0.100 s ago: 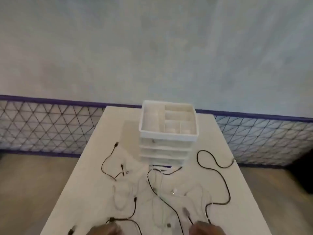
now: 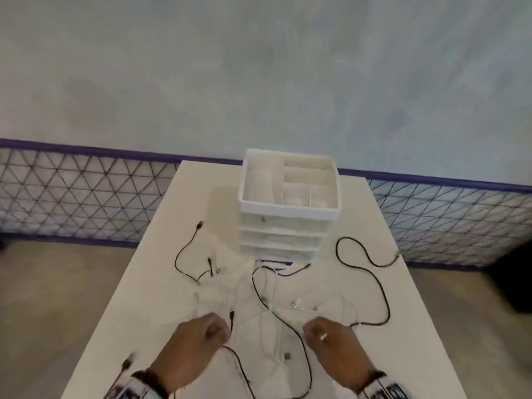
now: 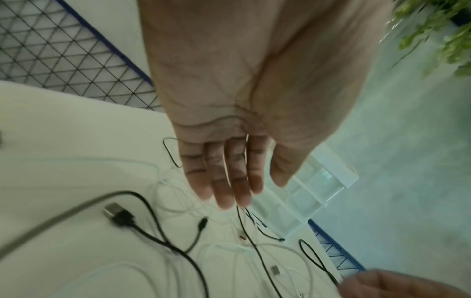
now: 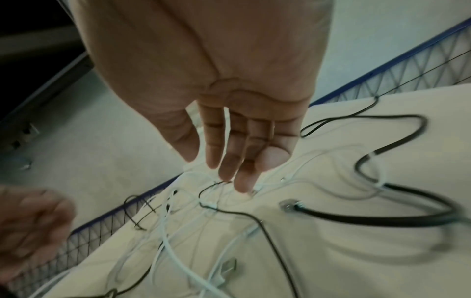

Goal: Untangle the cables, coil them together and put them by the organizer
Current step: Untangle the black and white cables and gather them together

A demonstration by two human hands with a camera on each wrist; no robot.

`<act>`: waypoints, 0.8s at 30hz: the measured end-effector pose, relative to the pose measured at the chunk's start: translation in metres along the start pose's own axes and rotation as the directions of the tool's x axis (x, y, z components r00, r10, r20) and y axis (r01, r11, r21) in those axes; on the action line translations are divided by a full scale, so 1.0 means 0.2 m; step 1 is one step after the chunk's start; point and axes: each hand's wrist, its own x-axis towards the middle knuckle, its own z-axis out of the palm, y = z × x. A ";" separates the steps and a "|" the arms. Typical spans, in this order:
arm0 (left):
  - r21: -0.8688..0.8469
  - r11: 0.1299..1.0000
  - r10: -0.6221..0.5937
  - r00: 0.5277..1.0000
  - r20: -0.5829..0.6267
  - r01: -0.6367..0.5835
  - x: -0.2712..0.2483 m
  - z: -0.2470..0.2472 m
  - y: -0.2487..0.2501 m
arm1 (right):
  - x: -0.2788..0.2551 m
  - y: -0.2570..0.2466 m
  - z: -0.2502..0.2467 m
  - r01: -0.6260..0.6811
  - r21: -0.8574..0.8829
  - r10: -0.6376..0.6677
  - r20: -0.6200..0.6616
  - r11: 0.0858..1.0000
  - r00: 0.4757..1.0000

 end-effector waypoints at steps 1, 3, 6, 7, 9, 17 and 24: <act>-0.040 0.999 0.028 0.997 -0.066 -0.031 0.03 0.02 0.04 | 0.03 -0.07 0.01 0.001 -0.018 -0.001 -0.011 1.000 1.000; -0.057 0.997 0.050 0.995 -0.086 -0.055 0.08 0.09 0.11 | 0.10 -0.13 0.10 -0.072 -0.102 0.076 0.027 0.992 0.997; -0.003 1.000 -0.005 0.997 -0.072 0.004 0.14 0.18 0.14 | 0.18 -0.20 0.19 -0.199 -0.108 0.212 0.125 0.974 0.969; 0.033 0.999 0.002 0.998 -0.060 0.000 0.14 0.20 0.16 | 0.19 -0.23 0.20 -0.200 -0.068 0.209 0.179 0.977 0.961; 0.041 0.999 0.021 0.999 -0.040 -0.019 0.16 0.22 0.19 | 0.22 -0.28 0.20 -0.231 0.142 0.191 0.252 0.963 0.949; -0.160 0.926 0.323 0.937 -0.135 -0.342 0.22 0.12 0.48 | 0.21 -0.62 -0.17 0.025 0.632 -0.081 0.060 0.774 0.995; -0.339 0.862 0.355 0.927 -0.126 -0.376 0.26 -0.10 0.55 | 0.19 -0.64 -0.61 0.232 0.564 -0.156 -0.181 0.793 0.971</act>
